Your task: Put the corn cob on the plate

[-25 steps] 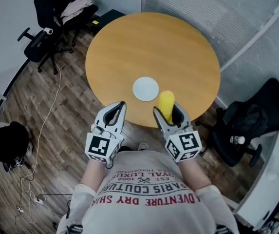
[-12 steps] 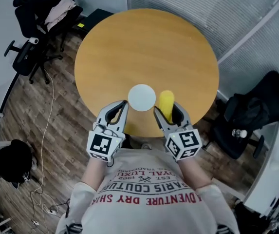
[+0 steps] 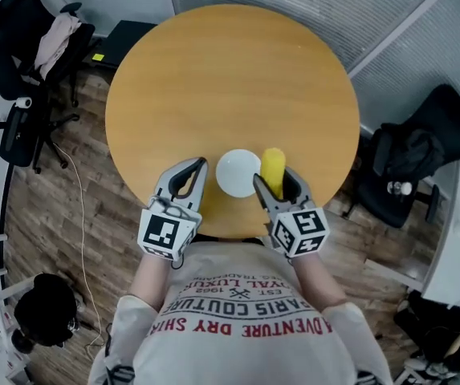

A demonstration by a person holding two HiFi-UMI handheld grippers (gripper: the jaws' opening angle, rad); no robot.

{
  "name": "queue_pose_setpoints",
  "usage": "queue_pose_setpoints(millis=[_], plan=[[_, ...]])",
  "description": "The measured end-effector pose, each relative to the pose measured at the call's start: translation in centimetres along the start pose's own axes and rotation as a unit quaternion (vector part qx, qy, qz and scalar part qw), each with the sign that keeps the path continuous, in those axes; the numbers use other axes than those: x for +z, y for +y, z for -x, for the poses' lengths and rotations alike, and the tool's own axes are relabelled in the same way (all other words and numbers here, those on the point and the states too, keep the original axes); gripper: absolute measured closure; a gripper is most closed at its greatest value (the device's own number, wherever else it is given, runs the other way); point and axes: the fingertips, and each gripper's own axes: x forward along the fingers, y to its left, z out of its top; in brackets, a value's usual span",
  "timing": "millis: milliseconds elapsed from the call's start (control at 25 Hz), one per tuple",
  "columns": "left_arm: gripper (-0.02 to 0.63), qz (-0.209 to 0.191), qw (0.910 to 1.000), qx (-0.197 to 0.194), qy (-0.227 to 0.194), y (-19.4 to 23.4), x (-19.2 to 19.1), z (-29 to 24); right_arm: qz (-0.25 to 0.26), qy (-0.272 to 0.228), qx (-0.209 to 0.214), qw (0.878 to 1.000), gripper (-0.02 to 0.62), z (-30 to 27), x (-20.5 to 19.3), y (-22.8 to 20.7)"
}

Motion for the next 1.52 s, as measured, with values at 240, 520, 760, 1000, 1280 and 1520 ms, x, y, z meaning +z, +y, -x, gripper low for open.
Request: queue_pose_setpoints(millis=[240,520,760,1000,1280,1520], plan=[[0.572,0.028,0.9978,-0.054,0.025,0.4,-2.7,-1.8,-0.033,0.06,-0.039,0.997,0.33,-3.0,-4.7,-1.4],[0.572,0.044,0.9953,-0.068,0.053,2.4,-6.1,-2.7,-0.047,0.15,-0.05,0.986,0.33,-7.0,-10.8,-2.2],[0.572,0.051,0.9937,-0.07,0.07,3.4,-8.1,-3.2,-0.032,0.205,-0.049,0.977,0.33,-9.3,-14.3,-2.5],[0.572,0.06,0.9929,-0.064,0.081,3.9,-9.2,-3.6,-0.016,0.246,-0.047,0.968,0.33,-10.4,-16.5,-3.0],[0.572,0.065,0.9926,-0.056,0.086,4.9,-9.9,-3.6,-0.011,0.266,-0.045,0.963,0.33,-11.7,-17.4,-2.9],[0.572,0.066,0.9921,-0.054,0.092,4.9,-10.2,-3.1,-0.006,0.27,-0.048,0.962,0.33,-11.9,-17.8,-3.0]])
